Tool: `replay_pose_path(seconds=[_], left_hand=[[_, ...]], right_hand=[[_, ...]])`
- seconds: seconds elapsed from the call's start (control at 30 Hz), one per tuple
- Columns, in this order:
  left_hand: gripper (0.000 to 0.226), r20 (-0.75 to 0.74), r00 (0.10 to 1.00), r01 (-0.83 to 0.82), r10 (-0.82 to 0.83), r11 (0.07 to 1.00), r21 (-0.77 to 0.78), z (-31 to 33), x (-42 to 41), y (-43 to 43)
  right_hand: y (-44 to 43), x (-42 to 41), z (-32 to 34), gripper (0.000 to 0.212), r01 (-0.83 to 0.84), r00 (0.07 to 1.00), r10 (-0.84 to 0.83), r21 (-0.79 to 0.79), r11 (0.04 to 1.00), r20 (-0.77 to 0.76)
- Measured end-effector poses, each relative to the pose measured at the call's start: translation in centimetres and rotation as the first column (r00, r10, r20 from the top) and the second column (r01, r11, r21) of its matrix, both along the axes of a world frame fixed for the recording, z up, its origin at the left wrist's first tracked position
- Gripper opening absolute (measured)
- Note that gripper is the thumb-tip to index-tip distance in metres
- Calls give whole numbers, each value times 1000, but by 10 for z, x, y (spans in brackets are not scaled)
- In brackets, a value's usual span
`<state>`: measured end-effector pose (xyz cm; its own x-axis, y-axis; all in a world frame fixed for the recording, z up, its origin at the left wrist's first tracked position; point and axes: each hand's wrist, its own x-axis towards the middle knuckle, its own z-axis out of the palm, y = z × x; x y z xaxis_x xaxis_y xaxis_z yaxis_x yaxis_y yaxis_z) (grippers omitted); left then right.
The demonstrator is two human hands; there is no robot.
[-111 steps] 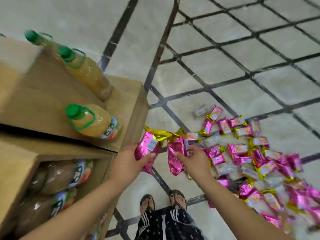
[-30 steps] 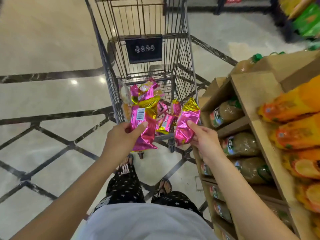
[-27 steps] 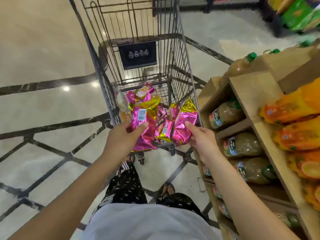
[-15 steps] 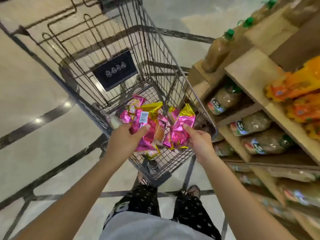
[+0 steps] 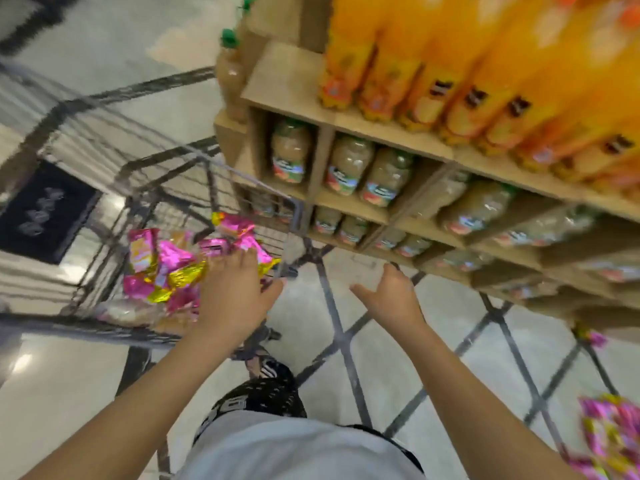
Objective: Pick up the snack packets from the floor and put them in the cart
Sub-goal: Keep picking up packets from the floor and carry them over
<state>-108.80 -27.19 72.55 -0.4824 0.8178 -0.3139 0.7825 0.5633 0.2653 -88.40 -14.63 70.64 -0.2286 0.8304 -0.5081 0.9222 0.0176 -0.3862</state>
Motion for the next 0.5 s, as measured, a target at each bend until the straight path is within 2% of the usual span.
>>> replay_pose_path(seconds=[0.07,0.13,0.23,0.37,0.5], left_hand=[[70,-96,967,233,-236,971,-44,7,50,22],[74,-113,932,338,-345,938,-77,10,80,30],[77,-124,846,506,-518,855,-118,12,159,43],[81,-116,710,677,-694,719,-157,6,268,43],[86,-73,546,809,-835,548,-212,-2,371,34]], right_hand=[[-10,68,2,66,30,994,-33,30,999,105],[-21,111,2,64,20,984,-30,59,998,174],[-49,207,8,64,92,960,-118,112,989,253],[-100,324,4,66,260,928,-281,115,959,245],[-158,420,4,74,470,840,-486,122,874,243]])
